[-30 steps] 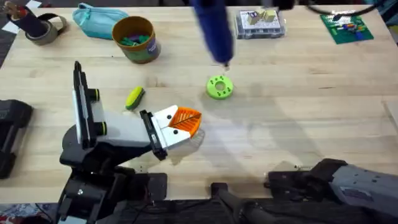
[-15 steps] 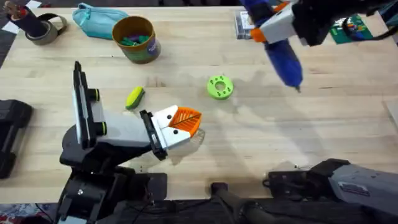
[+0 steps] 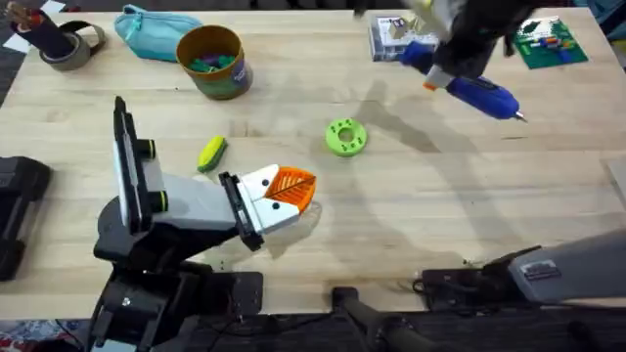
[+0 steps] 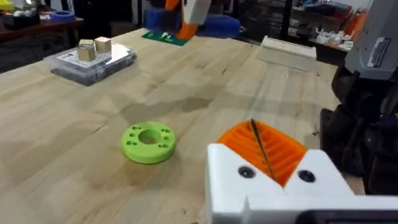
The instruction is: Pick up the gripper from the table and insert it into the empty holder that is missing its gripper. Then pick up a screw, insert it into the mounting hole, and use the screwdriver to tighten it. Finally, clean up the table by picking up the vegetable and placing it into the bucket.
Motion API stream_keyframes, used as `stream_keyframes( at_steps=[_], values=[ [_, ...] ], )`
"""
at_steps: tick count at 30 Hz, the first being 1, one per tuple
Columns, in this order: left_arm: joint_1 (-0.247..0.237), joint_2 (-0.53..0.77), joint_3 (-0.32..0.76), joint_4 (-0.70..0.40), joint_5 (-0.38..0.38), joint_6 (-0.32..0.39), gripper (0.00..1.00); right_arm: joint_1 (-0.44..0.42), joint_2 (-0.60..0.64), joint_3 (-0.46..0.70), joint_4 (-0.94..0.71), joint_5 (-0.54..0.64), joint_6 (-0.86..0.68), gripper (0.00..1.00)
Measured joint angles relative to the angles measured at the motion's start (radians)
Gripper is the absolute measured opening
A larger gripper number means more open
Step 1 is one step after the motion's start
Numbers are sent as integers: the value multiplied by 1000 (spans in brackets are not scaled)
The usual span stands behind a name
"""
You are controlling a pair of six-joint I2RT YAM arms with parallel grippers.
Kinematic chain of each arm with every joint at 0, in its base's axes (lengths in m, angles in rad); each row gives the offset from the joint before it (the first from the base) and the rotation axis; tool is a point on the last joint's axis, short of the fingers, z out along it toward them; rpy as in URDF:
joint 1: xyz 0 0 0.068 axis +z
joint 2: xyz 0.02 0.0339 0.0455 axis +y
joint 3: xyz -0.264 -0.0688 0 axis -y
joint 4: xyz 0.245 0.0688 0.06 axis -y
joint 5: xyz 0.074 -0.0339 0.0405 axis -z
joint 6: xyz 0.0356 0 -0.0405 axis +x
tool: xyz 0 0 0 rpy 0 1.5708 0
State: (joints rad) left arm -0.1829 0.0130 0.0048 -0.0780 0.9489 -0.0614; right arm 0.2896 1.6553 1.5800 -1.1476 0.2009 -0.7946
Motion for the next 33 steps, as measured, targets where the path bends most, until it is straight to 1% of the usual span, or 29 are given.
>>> stream_keyframes(
  at_steps=[1,3,9,10,13,17,18,19,20,21,22,23,24,25,26,28,29,30,33],
  values=[
    [0,0,0,0,-3,0,4,0,79,-2,17,52,-47,42],
    [0,0,0,1,-3,0,4,-3,135,-2,37,74,-71,42],
    [0,0,0,2,-14,0,4,-11,301,-3,76,100,-105,42],
    [0,0,0,3,-31,0,4,-13,360,-5,100,94,-108,42],
    [0,0,0,4,-37,0,4,-13,391,-5,125,87,-108,42],
    [0,0,0,4,-42,0,4,-13,395,-5,132,83,-108,48],
    [0,0,0,4,-44,0,4,-13,395,-5,132,83,-108,72],
    [0,0,0,5,-46,0,4,-13,395,-5,132,82,-106,145],
    [0,0,0,5,-48,0,4,-13,395,-5,131,82,-103,246],
    [0,0,0,5,-49,0,4,-13,395,-5,130,83,-101,369],
    [0,0,0,5,-49,0,4,-13,395,-5,130,84,-100,520],
    [0,0,0,6,-50,1,40,-13,395,-5,130,85,-96,669],
    [0,0,0,6,-51,2,158,-13,395,-5,130,86,-88,825],
    [0,0,0,6,-52,1,318,-13,395,-5,130,87,-80,940],
    [0,0,0,6,-53,1,475,-13,395,-5,130,87,-72,980],
    [0,0,0,6,-53,1,801,-13,395,-5,128,87,-48,994],
    [0,0,0,6,-53,0,914,-13,395,-5,127,87,-36,995],
    [0,0,0,6,-53,-2,968,-13,395,-5,126,87,-23,995],
    [0,0,0,6,-53,-2,986,-13,382,-5,126,87,21,995]
  ],
)
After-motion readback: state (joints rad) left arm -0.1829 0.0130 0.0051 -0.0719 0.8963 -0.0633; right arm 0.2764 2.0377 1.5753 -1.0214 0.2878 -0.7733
